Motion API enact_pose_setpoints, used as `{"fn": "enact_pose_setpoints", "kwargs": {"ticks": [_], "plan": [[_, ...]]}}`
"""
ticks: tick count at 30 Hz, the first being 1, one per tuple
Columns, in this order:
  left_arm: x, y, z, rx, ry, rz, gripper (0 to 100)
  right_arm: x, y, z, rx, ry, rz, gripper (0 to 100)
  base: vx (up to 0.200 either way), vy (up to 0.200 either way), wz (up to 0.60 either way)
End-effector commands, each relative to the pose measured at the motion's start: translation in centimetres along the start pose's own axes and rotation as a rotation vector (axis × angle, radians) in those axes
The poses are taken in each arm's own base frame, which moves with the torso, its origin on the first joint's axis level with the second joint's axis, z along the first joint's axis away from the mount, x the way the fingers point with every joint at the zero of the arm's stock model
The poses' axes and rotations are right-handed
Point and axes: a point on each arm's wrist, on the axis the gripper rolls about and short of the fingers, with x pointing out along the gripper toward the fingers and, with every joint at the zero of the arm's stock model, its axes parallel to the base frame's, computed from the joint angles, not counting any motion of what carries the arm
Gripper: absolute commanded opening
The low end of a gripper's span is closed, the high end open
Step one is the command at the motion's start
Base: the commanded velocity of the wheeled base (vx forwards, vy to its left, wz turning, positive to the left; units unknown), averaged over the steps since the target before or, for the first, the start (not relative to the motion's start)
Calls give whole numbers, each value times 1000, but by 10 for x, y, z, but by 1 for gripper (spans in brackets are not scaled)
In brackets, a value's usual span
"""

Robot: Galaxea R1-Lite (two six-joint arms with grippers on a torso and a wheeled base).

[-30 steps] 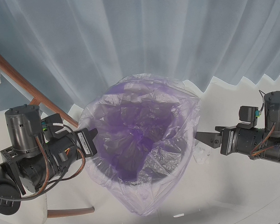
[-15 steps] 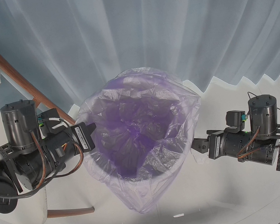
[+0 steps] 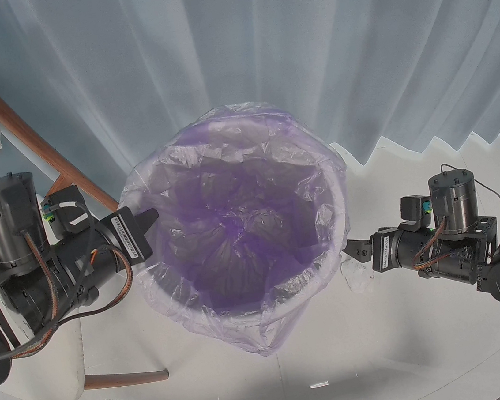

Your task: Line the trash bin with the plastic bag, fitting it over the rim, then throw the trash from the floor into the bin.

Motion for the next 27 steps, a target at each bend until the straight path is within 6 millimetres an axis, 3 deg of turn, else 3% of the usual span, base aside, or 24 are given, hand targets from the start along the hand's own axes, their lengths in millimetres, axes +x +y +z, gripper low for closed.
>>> {"fn": "enact_pose_setpoints", "kwargs": {"ticks": [1, 8, 13, 16, 20, 21, 23, 27], "plan": [[-6, -1, 4, -10, -21, -9, 0, 5, -4, -3, 4, 12, -16, 100, 0, 0, 0], [-8, -1, 4, -29, -23, -10, 0, 8, -6, -2, 7, 9, -30, 100, 0, 0, 0], [-9, 2, -2, -20, -3, -2, 0, -12, -7, -2, 10, -7, -37, 100, 0, 0, 0], [-10, 2, -1, -17, -6, -6, 0, -42, -21, -1, 34, -39, -75, 100, 0, 0, 0], [-10, 2, -3, 2, 0, -3, 0, -61, -23, 9, 45, -104, -76, 100, 0, 0, 0], [-8, 5, -8, 34, 22, 5, 0, -76, -18, 16, 44, -155, -51, 100, 0, 0, 0], [-5, 6, -12, 55, 38, 14, 0, -87, -10, 18, 37, -179, -9, 100, 0, 0, 0], [11, 4, -13, 62, 54, 24, 0, -105, 7, 4, 22, -157, 81, 100, 0, 0, 0]]}}
